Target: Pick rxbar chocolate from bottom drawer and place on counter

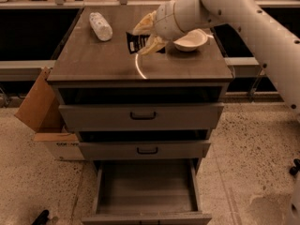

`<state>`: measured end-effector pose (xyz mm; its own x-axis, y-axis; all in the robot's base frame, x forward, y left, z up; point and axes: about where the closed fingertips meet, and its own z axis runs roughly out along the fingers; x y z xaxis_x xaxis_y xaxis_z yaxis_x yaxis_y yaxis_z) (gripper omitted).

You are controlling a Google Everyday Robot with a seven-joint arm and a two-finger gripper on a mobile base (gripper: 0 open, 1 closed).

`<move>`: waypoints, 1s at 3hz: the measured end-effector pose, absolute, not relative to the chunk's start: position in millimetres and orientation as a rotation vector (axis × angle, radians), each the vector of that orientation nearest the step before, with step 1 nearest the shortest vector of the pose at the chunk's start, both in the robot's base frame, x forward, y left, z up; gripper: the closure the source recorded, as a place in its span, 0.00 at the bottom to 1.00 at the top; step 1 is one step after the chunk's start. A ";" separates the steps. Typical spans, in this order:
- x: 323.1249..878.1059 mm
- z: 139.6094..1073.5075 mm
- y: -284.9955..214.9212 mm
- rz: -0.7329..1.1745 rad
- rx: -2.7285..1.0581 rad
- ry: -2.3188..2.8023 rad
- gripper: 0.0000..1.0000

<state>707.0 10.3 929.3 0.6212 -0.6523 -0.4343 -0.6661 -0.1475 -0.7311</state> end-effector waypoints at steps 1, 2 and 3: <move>720.3 919.0 21.7 0.060 -1.837 1.128 0.85; 736.6 913.5 29.8 0.087 -1.815 1.182 0.62; 751.5 907.8 33.5 0.102 -1.795 1.222 0.38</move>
Offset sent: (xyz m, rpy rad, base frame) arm 0.0502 0.0234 -0.0174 0.0295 0.1493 -0.1055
